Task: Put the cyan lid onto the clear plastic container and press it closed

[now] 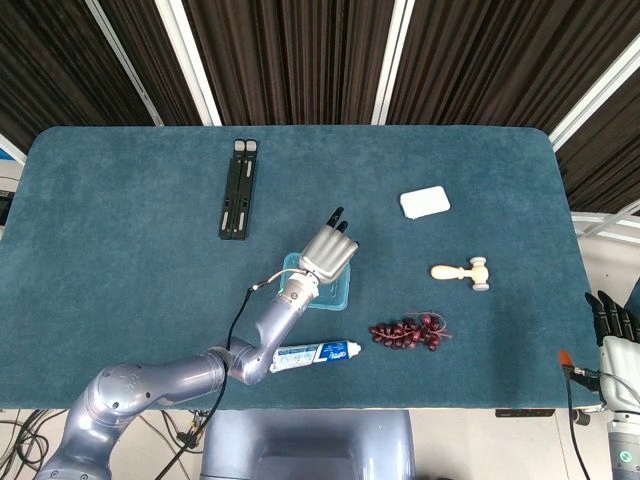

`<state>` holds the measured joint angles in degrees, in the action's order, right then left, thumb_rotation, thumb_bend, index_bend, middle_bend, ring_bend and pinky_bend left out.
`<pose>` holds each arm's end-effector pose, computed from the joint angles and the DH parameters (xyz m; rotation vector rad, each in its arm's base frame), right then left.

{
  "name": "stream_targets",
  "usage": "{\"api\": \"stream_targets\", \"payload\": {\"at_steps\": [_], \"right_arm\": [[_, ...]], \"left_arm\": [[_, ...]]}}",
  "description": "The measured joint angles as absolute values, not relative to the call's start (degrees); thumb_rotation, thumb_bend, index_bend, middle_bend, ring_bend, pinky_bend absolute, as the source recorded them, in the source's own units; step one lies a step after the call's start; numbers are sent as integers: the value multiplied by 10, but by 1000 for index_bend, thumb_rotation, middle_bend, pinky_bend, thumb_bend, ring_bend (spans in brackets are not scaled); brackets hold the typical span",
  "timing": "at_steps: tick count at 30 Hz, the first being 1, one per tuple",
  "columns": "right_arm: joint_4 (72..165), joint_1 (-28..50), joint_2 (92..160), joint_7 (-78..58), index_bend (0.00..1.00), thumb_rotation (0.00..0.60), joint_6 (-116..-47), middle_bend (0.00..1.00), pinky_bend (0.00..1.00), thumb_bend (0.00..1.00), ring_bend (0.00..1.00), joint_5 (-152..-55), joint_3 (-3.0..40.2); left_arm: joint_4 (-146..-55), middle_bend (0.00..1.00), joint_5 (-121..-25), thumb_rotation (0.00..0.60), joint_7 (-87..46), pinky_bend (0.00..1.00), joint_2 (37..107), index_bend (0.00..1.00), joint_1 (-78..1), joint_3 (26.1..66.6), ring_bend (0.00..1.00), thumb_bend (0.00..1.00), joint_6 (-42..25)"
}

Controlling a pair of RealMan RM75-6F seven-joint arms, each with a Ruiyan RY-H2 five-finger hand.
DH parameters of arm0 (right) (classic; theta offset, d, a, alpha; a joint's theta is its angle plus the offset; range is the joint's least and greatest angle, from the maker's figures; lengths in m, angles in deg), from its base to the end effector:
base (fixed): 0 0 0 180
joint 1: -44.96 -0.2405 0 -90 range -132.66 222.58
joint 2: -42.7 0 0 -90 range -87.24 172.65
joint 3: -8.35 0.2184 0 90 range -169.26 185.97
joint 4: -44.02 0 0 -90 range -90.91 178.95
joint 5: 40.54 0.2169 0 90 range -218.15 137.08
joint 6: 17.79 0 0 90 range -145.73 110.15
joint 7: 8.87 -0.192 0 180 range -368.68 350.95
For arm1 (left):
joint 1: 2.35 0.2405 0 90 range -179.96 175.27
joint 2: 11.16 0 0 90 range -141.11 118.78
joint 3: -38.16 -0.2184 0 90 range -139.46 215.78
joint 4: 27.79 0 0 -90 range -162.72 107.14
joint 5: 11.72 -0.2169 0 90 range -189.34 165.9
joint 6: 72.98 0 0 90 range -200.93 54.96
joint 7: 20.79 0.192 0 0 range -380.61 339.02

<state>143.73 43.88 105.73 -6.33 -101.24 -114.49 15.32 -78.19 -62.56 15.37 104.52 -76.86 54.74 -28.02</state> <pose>-0.3009 -0.2173 0.1486 1.1384 -1.0541 0.8319 0.0549 0.4114 -0.1407 -2.0671 -0.5038 -0.8609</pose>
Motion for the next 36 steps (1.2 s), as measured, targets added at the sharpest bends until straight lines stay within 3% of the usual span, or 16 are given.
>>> {"api": "stream_targets", "payload": {"at_steps": [36], "right_arm": [[1439,439,1055,-66,36,600,-1012,0,0,362,0,-1146,153]], "left_arm": [[-732,560,-662,600,179,63,1082,640,-760,540,210,549,-294]]}}
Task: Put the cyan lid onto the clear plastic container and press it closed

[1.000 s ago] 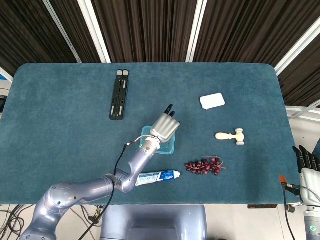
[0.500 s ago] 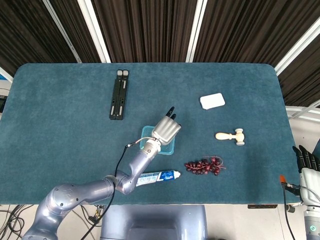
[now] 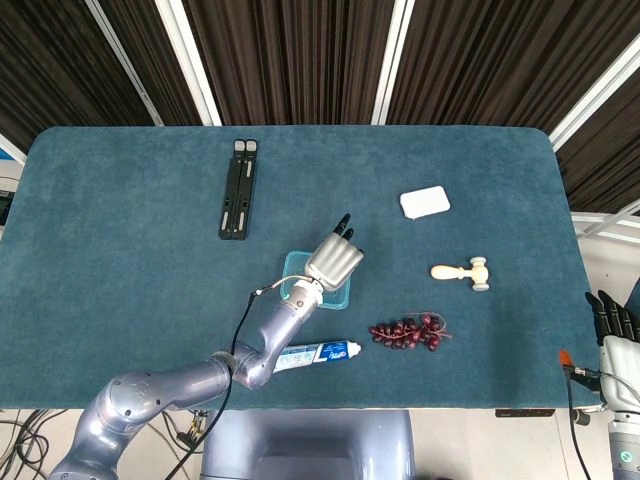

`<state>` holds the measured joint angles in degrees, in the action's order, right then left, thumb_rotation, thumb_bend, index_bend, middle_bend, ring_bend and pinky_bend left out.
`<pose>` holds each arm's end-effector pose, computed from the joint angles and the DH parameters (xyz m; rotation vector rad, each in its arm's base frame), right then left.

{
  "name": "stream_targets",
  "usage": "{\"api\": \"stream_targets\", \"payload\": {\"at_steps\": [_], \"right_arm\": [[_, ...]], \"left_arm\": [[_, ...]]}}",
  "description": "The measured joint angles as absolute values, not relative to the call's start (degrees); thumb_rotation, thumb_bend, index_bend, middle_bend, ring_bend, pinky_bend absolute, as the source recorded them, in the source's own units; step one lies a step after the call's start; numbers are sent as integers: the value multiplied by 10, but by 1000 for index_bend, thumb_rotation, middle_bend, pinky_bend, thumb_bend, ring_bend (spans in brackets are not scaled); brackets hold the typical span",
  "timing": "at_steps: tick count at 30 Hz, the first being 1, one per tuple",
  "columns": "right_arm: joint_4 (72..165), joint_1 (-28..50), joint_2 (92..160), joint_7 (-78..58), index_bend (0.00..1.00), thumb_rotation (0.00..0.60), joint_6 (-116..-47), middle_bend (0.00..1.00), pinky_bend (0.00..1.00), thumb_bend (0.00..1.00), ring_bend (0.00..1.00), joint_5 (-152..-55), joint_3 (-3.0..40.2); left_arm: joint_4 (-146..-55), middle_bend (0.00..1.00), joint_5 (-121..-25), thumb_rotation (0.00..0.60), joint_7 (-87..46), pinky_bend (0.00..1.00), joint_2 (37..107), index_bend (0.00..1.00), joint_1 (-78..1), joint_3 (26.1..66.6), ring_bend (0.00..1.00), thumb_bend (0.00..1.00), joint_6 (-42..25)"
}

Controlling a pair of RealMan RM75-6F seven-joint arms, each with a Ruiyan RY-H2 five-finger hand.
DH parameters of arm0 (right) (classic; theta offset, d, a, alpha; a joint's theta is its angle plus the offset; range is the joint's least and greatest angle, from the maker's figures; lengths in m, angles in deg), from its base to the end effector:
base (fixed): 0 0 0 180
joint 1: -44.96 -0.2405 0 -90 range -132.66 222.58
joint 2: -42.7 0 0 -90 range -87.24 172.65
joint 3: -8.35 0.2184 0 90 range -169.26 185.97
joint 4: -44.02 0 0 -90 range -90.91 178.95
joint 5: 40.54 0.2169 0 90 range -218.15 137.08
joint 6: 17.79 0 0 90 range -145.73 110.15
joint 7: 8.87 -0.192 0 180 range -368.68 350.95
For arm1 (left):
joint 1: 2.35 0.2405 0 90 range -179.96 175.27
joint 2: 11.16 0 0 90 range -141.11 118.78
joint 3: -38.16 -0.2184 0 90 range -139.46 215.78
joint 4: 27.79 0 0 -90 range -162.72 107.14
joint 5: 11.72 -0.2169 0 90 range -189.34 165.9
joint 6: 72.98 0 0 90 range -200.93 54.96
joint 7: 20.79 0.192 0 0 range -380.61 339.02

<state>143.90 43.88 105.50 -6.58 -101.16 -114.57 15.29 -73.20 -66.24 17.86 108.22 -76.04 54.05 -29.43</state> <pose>-0.3005 -0.2173 0.1490 1.1394 -1.0569 0.8346 0.0463 0.4053 -0.1577 -2.1015 -0.3971 -0.7906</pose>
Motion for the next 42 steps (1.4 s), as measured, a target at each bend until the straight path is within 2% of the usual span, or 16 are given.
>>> {"api": "stream_targets", "payload": {"at_steps": [12,18,29,42], "right_arm": [[1441,438,1054,-63,36,600,-1012,0,0,363,0,-1147,153],[1439,439,1055,-65,36,600,-1014,0,0,362,0,-1149,152],[1439,439,1056,-61,36,600,-1012,0,0,362,0,-1148,151],[1438,439,1056,-61,36,600,-1015,0,0,363,0,-1150,151]], "left_arm": [[-735,561,-666,600,188,63,1081,640,-753,542,210,549,-295],[-767,562,-679,600,181,63,1066,640,-751,553,210,549,-269],[-906,567,-705,600,173,63,995,649,-719,555,210,549,-220],[-1052,568,-698,600,210,63,916,653,-673,499,210,552,-216]]}}
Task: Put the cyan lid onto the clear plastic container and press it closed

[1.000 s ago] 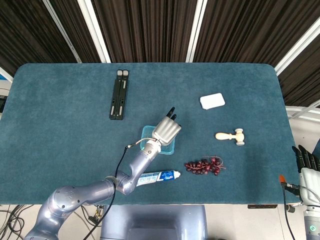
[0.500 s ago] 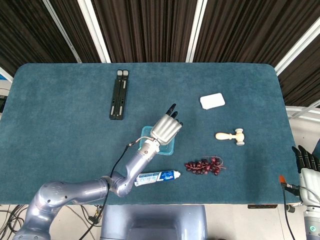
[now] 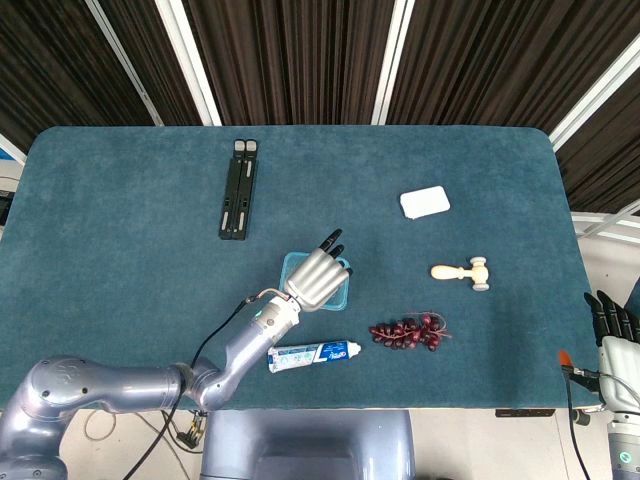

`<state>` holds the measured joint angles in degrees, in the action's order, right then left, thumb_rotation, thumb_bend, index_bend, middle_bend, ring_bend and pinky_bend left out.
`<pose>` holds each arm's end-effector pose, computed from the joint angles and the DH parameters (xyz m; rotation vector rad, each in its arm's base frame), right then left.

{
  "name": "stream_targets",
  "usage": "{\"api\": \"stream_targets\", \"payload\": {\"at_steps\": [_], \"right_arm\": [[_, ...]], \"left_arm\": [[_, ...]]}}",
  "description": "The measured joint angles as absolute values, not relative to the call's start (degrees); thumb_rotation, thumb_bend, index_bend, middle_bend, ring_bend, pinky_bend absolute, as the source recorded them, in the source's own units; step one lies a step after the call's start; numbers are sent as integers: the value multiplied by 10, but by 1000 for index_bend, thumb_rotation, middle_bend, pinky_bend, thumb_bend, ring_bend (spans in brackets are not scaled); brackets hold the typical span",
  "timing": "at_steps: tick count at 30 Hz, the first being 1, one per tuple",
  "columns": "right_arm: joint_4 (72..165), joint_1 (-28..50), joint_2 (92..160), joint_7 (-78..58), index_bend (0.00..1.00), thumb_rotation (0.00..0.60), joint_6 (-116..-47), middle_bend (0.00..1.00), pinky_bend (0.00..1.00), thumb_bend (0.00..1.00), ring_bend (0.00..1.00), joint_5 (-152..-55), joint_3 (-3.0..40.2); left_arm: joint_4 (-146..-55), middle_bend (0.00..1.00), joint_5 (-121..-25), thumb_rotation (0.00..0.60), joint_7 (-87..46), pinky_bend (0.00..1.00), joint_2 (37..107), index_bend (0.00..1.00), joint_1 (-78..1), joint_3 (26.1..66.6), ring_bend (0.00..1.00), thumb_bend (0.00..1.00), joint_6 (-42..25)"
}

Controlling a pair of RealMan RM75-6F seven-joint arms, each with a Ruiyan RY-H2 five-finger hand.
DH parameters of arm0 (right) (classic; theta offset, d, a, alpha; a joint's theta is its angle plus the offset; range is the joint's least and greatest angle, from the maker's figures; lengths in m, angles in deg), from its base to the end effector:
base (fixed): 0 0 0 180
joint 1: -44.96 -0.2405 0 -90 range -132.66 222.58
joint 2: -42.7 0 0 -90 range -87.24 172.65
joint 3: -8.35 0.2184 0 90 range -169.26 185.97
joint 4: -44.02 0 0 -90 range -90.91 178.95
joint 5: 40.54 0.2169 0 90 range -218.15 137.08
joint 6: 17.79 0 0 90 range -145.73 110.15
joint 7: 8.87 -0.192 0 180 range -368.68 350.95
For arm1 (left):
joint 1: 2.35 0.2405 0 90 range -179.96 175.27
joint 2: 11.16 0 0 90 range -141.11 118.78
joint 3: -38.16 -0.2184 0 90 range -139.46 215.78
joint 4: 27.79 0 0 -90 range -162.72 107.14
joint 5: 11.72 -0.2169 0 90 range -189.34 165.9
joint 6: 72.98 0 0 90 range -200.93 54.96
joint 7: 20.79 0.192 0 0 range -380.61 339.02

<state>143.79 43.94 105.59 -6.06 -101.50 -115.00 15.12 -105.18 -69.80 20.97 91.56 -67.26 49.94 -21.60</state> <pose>-0.2997 -0.2166 0.1489 1.1472 -1.0453 0.8308 0.0437 0.3505 -0.1127 -2.1820 -0.4054 -0.9271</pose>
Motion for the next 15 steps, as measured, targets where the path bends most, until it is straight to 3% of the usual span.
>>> {"api": "stream_targets", "payload": {"at_steps": [7,15], "right_arm": [[1437,439,1057,-59,35,600,-1014,0,0,362,0,-1151,150],[1437,439,1057,-58,36,600,-1015,0,0,363,0,-1150,151]], "left_arm": [[-1097,568,-703,600,221,63,883,653,-651,466,210,552,-210],[-1091,568,-703,600,214,63,891,652,-650,463,210,550,-214]]}}
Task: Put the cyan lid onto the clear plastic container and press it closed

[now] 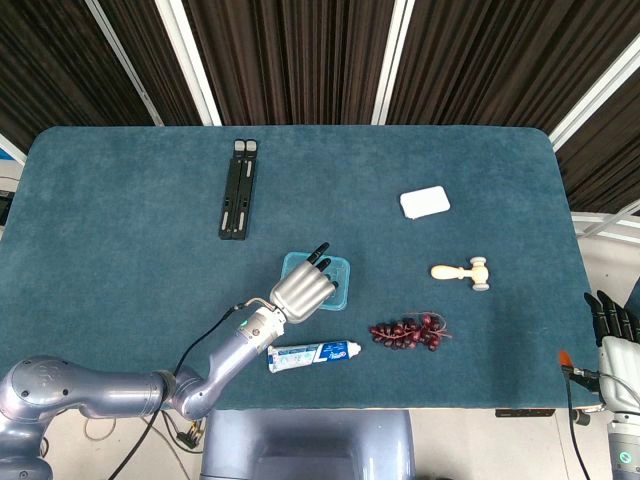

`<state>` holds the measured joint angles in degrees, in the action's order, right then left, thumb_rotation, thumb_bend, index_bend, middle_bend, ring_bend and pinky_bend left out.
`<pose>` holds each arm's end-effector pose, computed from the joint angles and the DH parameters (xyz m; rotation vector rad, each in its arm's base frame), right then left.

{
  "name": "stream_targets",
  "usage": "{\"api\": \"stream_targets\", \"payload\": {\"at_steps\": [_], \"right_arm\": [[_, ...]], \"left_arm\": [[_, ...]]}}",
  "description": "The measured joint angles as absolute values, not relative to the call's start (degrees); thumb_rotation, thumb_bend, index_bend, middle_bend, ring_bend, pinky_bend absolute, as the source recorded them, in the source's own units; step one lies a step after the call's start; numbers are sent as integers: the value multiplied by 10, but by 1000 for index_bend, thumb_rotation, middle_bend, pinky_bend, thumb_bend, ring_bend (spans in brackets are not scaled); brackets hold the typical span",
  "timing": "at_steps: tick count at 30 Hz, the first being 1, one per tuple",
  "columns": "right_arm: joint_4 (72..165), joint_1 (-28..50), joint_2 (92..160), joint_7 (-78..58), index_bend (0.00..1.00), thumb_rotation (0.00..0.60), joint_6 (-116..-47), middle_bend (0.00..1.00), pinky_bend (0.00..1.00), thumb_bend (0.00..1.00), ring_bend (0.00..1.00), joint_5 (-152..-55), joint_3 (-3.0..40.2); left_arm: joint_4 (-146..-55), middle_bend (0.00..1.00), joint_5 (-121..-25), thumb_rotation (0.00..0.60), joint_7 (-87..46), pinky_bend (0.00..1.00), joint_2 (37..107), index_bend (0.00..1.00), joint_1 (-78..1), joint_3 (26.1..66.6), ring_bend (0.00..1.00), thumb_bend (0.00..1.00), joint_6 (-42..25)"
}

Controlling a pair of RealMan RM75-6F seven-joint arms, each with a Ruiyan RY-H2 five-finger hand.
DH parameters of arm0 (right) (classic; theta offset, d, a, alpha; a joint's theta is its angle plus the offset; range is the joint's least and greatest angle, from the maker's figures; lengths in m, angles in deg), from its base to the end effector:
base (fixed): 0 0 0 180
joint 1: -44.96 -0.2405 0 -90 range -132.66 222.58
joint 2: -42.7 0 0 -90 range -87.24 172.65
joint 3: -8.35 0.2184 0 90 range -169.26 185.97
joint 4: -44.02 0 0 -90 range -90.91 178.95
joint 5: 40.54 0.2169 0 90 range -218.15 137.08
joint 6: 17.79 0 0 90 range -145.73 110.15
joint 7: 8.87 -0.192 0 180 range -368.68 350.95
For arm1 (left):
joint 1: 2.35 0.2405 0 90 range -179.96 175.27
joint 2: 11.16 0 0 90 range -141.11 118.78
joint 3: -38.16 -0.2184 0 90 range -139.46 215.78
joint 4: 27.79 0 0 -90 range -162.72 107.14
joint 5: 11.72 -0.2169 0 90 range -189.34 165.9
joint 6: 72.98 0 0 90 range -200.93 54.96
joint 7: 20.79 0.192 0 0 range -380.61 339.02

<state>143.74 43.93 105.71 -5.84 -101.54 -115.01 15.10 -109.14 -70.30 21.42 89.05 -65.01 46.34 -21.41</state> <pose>-0.2996 -0.2166 0.1485 1.1485 -1.0434 0.8288 0.0211 0.3351 -0.1153 -2.2344 -0.4076 -0.8716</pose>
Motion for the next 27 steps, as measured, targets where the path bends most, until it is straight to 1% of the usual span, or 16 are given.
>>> {"api": "stream_targets", "payload": {"at_steps": [13,27], "right_arm": [[1438,439,1056,-59,36,600,-1015,0,0,362,0,-1150,151],[1438,439,1056,-60,36,600,-1014,0,0,362,0,-1149,151]], "left_arm": [[-1067,566,-717,600,196,62,912,648,-655,468,210,551,-220],[-1043,560,-699,600,206,61,930,627,-664,478,211,547,-229]]}}
